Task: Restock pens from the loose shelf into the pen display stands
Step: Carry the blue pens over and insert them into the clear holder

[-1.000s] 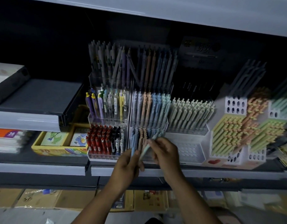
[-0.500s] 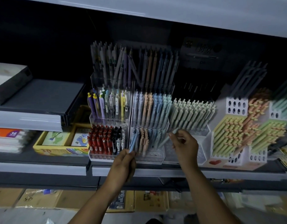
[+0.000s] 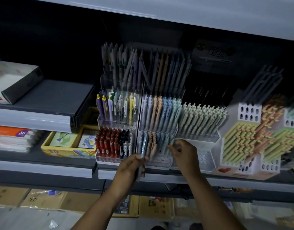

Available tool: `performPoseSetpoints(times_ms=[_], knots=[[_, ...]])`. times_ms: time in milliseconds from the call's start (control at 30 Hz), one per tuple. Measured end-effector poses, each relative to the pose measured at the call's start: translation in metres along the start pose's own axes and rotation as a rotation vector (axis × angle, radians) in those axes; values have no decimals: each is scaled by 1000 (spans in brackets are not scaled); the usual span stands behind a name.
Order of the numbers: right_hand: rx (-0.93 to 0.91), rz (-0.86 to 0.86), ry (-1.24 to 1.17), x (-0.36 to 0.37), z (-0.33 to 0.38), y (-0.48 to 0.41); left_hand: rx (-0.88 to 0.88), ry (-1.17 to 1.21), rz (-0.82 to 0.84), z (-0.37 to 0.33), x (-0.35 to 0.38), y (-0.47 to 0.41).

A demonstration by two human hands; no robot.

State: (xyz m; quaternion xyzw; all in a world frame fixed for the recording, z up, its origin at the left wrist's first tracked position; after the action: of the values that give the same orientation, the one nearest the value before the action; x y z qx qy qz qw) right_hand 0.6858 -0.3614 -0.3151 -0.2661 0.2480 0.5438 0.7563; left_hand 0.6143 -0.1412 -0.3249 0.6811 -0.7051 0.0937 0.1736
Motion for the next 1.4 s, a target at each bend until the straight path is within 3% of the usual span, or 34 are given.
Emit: performPoseSetpoints(times_ms=[167,333,567,733,900,1000,1167,1400], knots=[[43,55,49,0,6,7,82,-158,103,-1,4,4],[33,-51,-31,-9,30,35,167,-220,95,-3,6,2],[39,339,-412,-15,81,43,327,-388,143,-5,14,-1],[47,428,-412,-22,84,34,356,-433,196,-7,21,0],[114,384,-479,-34,80,16,246,-277,126,-3,23,-5],[134,331,-550,-44,78,5,215,-304,107,2,20,-5],[110,196,-580,-64,75,-11,191,-602,218,4,15,-8],[-5,182,-277,-39,67,-9,350,-913,220,-13,8,-9]])
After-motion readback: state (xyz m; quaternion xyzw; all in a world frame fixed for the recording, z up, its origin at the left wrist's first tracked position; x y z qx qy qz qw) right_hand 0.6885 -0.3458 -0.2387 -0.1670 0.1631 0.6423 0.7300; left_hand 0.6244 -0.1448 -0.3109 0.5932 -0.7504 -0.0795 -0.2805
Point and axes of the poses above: each hand's wrist, its own y-axis away from the middle knuckle, its own x-axis out of the palm, z = x × y, the point moved 6 cm from there along -y, towards the middle knuckle, and after that the axes turned 10 degrees about x, right-handed, at the moved point
